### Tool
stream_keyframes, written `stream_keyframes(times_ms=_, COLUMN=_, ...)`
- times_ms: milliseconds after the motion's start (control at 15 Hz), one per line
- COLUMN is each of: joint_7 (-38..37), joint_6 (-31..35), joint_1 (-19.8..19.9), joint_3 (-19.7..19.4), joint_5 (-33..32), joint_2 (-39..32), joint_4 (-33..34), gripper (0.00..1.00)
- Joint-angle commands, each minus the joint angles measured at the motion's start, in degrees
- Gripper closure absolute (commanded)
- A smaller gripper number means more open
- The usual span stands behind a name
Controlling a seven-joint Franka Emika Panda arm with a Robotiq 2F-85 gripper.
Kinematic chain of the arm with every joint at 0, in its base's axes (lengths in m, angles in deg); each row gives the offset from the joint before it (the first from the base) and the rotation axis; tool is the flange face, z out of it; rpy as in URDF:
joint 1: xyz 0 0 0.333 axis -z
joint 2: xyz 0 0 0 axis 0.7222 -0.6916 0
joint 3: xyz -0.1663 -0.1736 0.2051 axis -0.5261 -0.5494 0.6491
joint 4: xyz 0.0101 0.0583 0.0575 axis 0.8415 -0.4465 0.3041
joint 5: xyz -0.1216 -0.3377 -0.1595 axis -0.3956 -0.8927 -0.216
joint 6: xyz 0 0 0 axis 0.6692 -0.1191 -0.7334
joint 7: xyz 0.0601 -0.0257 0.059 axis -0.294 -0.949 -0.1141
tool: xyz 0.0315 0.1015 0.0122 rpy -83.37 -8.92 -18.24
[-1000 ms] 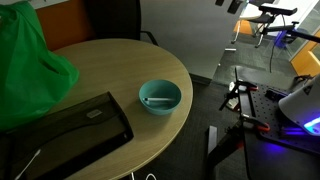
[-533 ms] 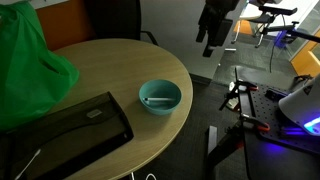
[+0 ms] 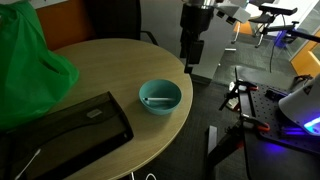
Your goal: Remove the marker from the bowl and put it on the table
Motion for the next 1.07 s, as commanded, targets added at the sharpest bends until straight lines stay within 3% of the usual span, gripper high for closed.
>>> stream_keyframes(times_ms=0, joint_7=0.07, joint_6=-0.19, joint_1=1.73, joint_3=1.71, joint_5=0.13, joint_2=0.06, joint_4=0.11, gripper=0.0)
stream_keyframes(times_ms=333, joint_7=-0.17, joint_6=0.06, joint_1=1.71, joint_3=1.95, joint_5=0.31, joint_2=-0.45, joint_4=0.15, gripper=0.0)
stream_keyframes(times_ms=533, joint_7=-4.46, joint_6=3.75, joint_1=1.91, joint_3=3.41, joint_5=-2.01, joint_2=-4.4, joint_4=1.12, gripper=0.0)
stream_keyframes(times_ms=800, joint_7=-14.52, joint_6=12.03, joint_1=1.79, joint_3=3.81, joint_5=-10.84, joint_2=-12.97, joint_4=3.57, gripper=0.0)
stream_keyframes(times_ms=1000, joint_7=-17.95, joint_6=12.23, joint_1=1.28, joint_3=3.11, joint_5=-14.78, joint_2=-19.79, joint_4=7.65, gripper=0.0)
